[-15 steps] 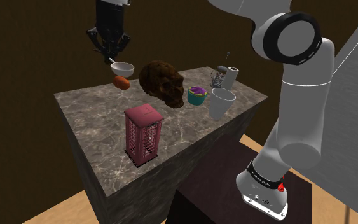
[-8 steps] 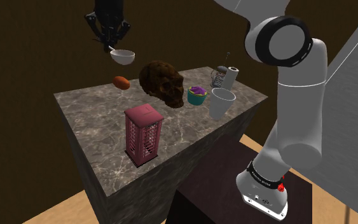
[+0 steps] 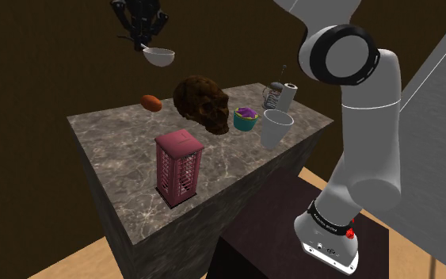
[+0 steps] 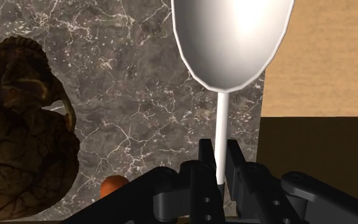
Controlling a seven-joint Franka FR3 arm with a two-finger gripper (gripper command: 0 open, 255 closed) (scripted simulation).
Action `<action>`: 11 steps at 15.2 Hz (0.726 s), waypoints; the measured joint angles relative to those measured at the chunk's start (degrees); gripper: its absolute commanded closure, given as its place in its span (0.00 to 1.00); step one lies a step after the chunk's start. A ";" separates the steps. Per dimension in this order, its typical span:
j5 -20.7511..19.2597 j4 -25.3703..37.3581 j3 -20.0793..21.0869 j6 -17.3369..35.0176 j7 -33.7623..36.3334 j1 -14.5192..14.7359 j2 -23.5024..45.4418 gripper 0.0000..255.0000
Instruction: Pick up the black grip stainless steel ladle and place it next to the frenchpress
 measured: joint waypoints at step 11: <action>7.74 -33.90 -3.77 8.97 -14.25 -13.97 -24.35 1.00</action>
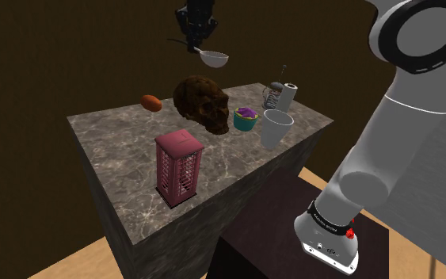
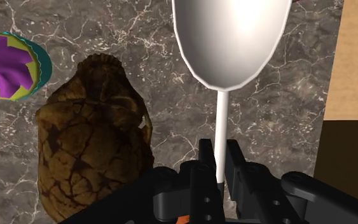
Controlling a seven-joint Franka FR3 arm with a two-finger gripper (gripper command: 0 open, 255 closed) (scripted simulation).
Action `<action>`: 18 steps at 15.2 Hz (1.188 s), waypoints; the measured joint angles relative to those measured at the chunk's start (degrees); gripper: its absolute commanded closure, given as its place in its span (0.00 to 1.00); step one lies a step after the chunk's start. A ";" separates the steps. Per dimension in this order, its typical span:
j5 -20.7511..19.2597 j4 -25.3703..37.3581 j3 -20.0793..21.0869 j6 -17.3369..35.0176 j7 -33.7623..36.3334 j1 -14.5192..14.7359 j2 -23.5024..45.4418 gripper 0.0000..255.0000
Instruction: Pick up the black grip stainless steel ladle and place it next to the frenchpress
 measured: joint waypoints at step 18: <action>0.78 -16.82 -13.75 -0.30 -25.24 -11.54 -14.58 1.00</action>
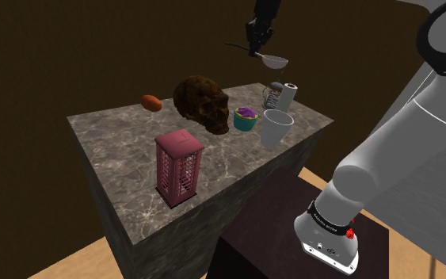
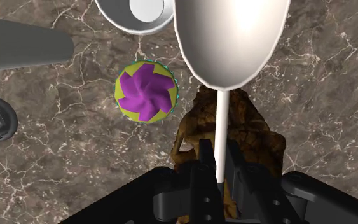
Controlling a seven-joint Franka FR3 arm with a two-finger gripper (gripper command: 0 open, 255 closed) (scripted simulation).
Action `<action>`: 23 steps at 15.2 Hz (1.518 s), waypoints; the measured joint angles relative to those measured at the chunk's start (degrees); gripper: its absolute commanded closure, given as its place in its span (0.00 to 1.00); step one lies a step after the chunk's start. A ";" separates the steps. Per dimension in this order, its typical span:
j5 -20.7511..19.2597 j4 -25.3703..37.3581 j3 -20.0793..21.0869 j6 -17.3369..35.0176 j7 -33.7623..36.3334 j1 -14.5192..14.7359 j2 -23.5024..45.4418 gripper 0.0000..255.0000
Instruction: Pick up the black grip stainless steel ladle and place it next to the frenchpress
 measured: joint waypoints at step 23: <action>-1.73 13.48 -19.85 -5.34 -34.04 -14.33 11.18 1.00</action>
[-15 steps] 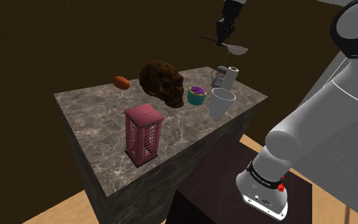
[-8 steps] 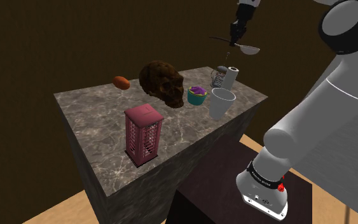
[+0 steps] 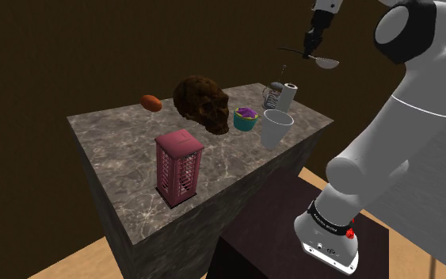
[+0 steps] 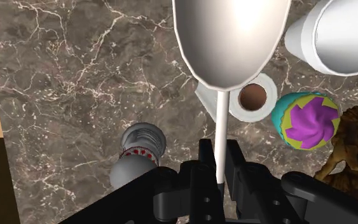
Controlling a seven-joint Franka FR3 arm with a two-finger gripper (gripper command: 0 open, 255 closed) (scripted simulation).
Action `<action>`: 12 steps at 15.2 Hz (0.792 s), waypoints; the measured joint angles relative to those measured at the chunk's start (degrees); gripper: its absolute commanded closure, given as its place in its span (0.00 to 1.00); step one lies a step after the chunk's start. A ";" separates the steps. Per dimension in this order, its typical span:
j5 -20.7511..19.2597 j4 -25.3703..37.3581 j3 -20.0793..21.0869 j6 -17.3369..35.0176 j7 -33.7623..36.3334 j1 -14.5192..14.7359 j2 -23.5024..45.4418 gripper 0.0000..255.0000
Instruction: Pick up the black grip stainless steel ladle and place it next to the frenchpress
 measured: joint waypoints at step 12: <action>5.88 18.67 -5.92 -4.69 -14.36 -10.62 16.27 1.00</action>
